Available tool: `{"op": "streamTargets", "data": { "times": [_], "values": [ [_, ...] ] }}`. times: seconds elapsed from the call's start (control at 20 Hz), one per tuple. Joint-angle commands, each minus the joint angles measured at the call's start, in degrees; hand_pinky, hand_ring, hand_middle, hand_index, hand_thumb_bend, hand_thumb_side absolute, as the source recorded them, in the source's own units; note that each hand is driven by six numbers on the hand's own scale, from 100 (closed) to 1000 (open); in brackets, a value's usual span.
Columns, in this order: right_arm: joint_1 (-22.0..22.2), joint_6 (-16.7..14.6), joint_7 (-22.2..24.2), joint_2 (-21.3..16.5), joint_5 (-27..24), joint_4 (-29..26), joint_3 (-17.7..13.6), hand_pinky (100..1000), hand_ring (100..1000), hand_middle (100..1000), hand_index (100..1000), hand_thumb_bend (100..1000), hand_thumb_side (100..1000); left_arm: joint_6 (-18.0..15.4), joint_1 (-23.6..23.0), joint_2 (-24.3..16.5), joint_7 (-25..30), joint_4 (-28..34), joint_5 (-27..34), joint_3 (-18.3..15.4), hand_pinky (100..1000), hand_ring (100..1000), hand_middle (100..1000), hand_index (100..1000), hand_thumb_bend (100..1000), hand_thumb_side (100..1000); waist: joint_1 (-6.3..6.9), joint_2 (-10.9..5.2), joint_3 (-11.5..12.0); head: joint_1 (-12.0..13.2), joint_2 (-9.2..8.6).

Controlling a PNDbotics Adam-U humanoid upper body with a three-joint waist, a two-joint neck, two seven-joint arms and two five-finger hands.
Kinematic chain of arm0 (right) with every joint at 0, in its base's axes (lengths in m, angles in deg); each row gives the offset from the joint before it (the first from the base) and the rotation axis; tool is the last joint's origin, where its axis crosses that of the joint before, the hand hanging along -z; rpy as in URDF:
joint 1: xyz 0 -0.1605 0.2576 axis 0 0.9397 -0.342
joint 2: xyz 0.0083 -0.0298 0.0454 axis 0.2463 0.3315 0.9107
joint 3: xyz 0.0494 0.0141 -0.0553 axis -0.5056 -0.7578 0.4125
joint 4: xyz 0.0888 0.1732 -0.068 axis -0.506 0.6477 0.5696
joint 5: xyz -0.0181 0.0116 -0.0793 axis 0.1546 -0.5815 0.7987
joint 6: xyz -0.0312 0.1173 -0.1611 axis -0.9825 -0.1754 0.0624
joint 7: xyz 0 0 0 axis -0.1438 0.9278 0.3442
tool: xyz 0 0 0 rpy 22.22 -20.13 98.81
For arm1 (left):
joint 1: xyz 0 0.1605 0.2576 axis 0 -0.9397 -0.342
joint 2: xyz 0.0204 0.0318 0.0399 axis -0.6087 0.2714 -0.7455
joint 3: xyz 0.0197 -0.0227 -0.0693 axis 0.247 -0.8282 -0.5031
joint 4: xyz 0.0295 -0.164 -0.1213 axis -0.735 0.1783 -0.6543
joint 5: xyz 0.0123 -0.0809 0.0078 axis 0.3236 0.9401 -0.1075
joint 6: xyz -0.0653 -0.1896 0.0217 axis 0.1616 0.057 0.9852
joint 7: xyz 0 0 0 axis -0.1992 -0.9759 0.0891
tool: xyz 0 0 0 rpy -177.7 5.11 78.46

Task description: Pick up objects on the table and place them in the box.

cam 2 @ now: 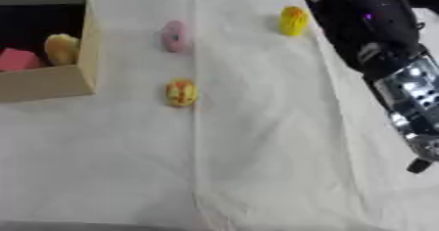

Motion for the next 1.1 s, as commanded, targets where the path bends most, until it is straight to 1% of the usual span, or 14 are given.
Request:
{"op": "streamTargets", "data": {
  "times": [0.05, 0.25, 0.3, 0.35, 0.6, 0.75, 1.1],
  "values": [
    [0.5, -0.6, 2.3, -4.9, -1.6, -1.7, -0.6, 925, 948, 859, 905, 298, 447, -0.3, 0.9, -2.5, 0.2, 0.4, -0.7, -0.4, 818, 775, 753, 910, 690, 806, 0.17, -0.79, -0.1, 0.7, -0.01],
    [3.3, 0.0, 3.0, -8.4, -3.3, -2.9, -2.0, 929, 960, 876, 914, 302, 448, -0.4, 0.9, -2.8, 0.5, 0.4, -0.9, -0.4, 819, 776, 757, 911, 684, 807, -0.23, 0.03, -0.1, 0.7, -0.66],
    [3.9, 0.1, 3.1, -9.0, -3.8, -3.2, -2.3, 930, 964, 880, 917, 301, 428, -0.4, 0.9, -2.9, 0.5, 0.3, -0.9, -0.5, 819, 776, 759, 910, 683, 807, -0.32, 0.22, 0.0, 0.7, -0.89],
    [4.3, 0.2, 3.3, -9.4, -4.2, -3.4, -2.5, 932, 970, 888, 921, 313, 443, -0.4, 0.9, -2.9, 0.5, 0.3, -0.9, -0.5, 819, 776, 760, 910, 683, 808, -0.40, 0.38, 0.1, 0.7, -1.16],
    [5.1, 0.0, 5.6, -10.0, -4.8, -3.7, -2.8, 937, 982, 906, 931, 337, 424, -0.6, 0.8, -3.1, 0.7, 0.4, -1.0, -0.4, 820, 777, 764, 911, 683, 809, -0.43, 0.82, 0.5, -0.3, -2.83],
    [5.7, 0.3, 7.0, -10.3, -4.3, -2.9, -3.0, 940, 988, 915, 935, 359, 429, -0.6, 0.8, -3.3, 0.8, 0.5, -1.1, -0.4, 820, 777, 765, 911, 681, 809, -0.36, 1.00, 0.6, -0.9, -3.62],
    [7.7, 0.2, 9.3, -11.4, -4.3, -1.3, -3.9, 946, 999, 924, 948, 386, 423, -0.7, 0.6, -3.5, 0.8, 0.4, -1.0, -0.6, 821, 778, 766, 910, 679, 810, -0.12, 1.36, 0.3, -1.1, -4.55]
  ]
}}
